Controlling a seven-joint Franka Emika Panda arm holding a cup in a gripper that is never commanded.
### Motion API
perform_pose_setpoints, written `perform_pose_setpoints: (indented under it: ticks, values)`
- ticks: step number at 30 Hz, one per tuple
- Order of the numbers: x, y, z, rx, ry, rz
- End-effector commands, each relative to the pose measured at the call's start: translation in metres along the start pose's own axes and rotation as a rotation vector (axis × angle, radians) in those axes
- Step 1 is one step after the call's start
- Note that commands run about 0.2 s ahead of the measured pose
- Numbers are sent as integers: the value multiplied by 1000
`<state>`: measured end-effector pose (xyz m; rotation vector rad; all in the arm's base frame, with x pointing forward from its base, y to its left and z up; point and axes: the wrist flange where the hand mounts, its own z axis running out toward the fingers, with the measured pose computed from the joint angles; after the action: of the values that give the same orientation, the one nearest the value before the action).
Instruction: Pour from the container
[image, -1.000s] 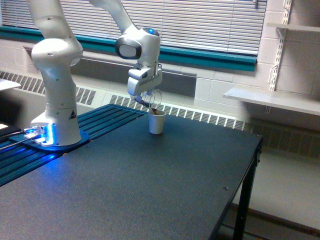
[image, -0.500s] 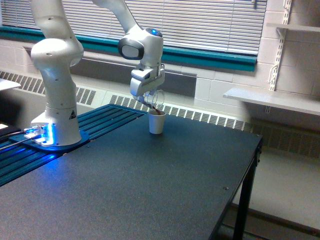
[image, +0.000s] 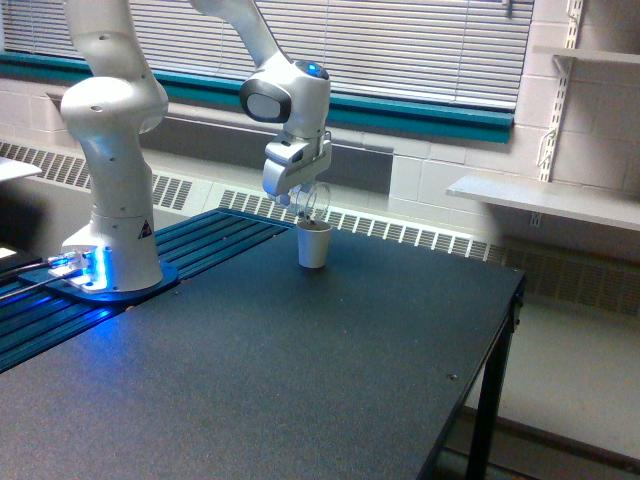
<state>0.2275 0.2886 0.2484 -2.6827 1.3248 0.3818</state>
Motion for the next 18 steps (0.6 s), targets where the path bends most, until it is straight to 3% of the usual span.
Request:
perform_pose_setpoints:
  ticks: [1,18]
  values:
    - [-3,-3,1,7,-9,-19]
    - [-7,-6,-4,43,4,-38]
